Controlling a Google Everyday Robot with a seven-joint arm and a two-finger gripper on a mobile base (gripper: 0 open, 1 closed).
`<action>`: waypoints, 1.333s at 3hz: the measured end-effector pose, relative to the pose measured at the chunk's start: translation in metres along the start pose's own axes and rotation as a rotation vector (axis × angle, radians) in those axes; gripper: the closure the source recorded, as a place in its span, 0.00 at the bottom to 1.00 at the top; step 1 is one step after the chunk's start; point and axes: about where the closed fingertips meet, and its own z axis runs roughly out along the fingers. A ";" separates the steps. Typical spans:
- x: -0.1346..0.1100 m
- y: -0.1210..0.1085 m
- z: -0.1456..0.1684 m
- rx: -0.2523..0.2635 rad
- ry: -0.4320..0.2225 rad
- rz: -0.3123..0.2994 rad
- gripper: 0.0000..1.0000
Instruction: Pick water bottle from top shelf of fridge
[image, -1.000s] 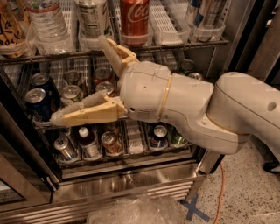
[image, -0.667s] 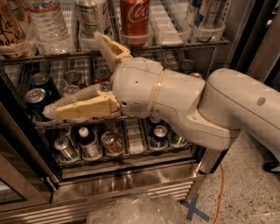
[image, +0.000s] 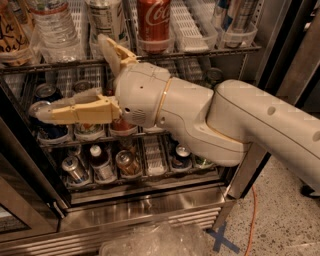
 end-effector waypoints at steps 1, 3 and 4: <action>0.001 -0.013 0.012 0.018 -0.013 0.007 0.00; -0.001 -0.012 0.017 0.015 -0.011 0.001 0.27; -0.001 -0.012 0.017 0.015 -0.011 0.001 0.24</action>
Offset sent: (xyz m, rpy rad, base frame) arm 0.0132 0.0065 0.0033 0.0154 0.0041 -0.0120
